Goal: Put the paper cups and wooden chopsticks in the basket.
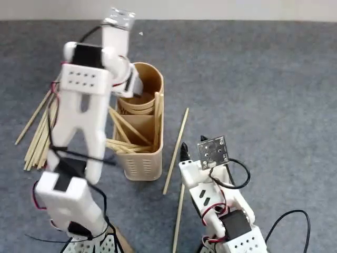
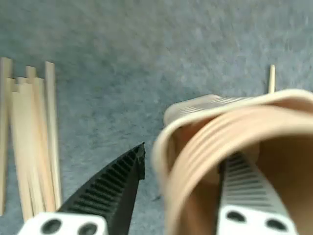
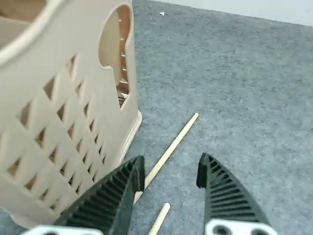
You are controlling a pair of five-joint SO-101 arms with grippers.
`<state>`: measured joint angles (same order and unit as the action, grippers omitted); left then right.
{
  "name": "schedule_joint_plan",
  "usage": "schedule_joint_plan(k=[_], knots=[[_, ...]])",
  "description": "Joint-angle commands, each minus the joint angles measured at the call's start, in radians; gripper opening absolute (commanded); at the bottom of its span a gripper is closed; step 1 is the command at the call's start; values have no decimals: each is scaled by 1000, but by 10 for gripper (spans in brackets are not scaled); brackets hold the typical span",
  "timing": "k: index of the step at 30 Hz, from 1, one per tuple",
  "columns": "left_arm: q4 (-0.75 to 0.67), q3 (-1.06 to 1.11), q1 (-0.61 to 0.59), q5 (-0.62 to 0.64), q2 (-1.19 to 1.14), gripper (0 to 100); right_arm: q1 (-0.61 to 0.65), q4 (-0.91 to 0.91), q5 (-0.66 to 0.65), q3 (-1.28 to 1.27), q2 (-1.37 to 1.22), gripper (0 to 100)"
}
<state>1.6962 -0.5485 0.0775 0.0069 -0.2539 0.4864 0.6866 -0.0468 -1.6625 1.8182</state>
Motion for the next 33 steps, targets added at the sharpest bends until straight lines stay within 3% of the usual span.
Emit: schedule_joint_plan(k=[1, 9, 17, 25, 33], knots=[[-15, -25, 33, 3, -73, 188, -12, -19, -9, -148, 15, 184], [-106, -44, -2, 0, -174, 18, -12, -19, -9, -148, 13, 184], [-121, -251, -30, -51, -186, 18, -12, -19, -9, -148, 8, 184], [-207, -282, -73, -55, -189, 17, -12, 4, -9, -148, 13, 184], [-221, -450, -147, -55, -340, 17, -10, 15, -9, -148, 13, 184]])
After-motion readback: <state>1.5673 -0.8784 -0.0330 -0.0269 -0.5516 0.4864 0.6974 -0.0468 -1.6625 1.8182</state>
